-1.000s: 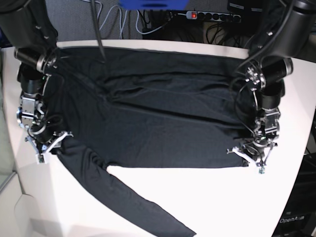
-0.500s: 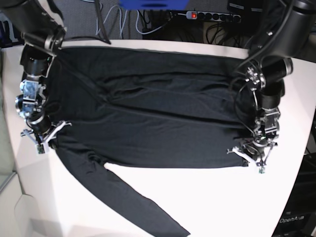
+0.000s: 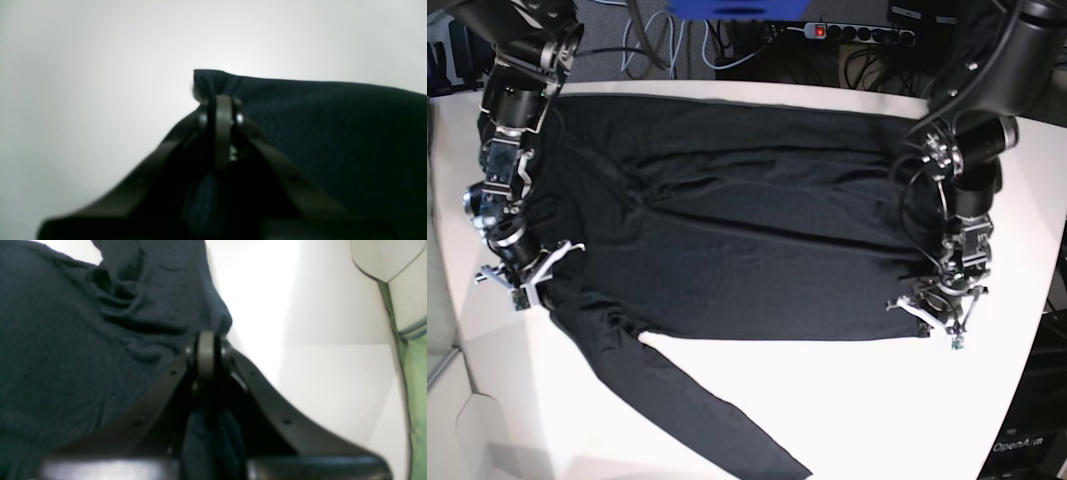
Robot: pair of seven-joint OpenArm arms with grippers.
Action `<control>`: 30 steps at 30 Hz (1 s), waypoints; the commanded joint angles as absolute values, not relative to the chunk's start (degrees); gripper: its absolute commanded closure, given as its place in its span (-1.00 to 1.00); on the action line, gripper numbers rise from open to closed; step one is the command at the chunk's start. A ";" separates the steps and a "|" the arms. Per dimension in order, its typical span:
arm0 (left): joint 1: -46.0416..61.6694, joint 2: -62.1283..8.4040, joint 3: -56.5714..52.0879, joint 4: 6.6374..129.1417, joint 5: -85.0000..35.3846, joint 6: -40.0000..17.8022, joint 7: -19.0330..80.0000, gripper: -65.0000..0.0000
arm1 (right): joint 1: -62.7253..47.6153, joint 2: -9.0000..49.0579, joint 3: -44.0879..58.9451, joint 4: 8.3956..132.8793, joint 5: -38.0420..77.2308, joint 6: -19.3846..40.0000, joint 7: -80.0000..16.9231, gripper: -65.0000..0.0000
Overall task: Fold the T-shirt properly
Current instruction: 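Adjust the right gripper's pinch on the shirt side edge, then lift both side edges and fold them toward the hem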
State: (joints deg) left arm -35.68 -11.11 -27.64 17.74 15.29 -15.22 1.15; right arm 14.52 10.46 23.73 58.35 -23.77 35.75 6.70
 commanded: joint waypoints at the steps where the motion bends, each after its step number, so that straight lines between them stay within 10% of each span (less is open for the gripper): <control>1: -35.30 -11.21 -27.56 17.36 16.66 -15.52 6.46 1.00 | 15.16 11.38 23.96 59.47 -22.73 36.00 8.13 1.00; 30: -18.15 -4.00 -33.63 72.84 16.66 -33.01 30.73 1.00 | 1.63 9.80 24.84 81.27 -18.07 36.00 8.13 1.00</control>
State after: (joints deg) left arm -16.47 -3.46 -33.65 71.46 17.41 -33.19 32.40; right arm 1.19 8.62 24.23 80.18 -19.03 36.27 6.76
